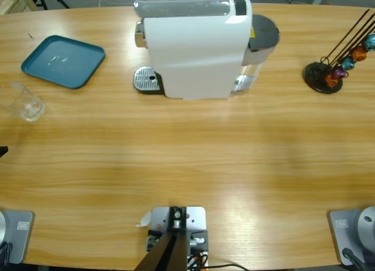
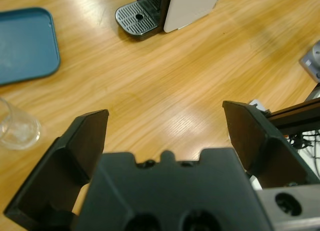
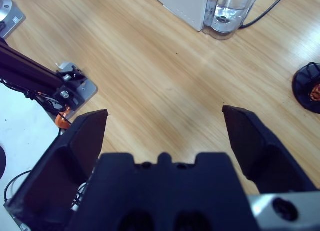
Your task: Pour coffee
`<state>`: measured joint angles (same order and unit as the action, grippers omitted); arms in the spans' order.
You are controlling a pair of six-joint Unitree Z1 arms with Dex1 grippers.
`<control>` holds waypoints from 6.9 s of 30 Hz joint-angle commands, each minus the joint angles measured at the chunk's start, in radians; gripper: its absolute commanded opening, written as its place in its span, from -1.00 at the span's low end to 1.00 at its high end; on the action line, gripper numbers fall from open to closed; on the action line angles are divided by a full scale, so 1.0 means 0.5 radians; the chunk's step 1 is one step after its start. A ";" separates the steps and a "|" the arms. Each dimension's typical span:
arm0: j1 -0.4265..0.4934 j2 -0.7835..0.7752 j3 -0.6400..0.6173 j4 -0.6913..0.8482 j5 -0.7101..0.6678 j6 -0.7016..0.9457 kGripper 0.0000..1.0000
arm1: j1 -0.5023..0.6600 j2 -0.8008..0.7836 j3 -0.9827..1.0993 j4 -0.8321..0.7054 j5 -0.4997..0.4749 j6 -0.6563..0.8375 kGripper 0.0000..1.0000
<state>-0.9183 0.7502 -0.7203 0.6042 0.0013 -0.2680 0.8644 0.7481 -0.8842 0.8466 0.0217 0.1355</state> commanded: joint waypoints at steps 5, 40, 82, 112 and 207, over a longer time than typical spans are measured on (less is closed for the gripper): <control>0.033 0.348 -0.441 -0.151 -0.027 0.101 1.00 | -0.005 0.129 -0.090 -0.011 -0.007 0.027 1.00; 0.839 2.017 -0.860 -1.165 -1.216 -1.139 0.49 | -0.005 0.215 0.007 -0.065 -0.001 0.108 1.00; 0.757 1.943 -1.206 -1.227 -1.423 -1.319 -1.00 | -0.005 0.181 0.155 -0.175 0.003 0.119 1.00; 0.232 0.771 -0.208 -0.486 -0.208 1.104 1.00 | -1.177 0.588 0.382 -1.005 -0.386 -0.059 0.98; 0.072 0.972 -0.324 -0.632 -0.227 0.742 1.00 | -1.618 1.126 0.521 -1.546 -0.369 0.000 0.70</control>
<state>-0.8697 1.2069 -0.9031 0.3016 -0.1165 0.1153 0.0748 1.2579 -0.6513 0.0829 -0.1448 0.1258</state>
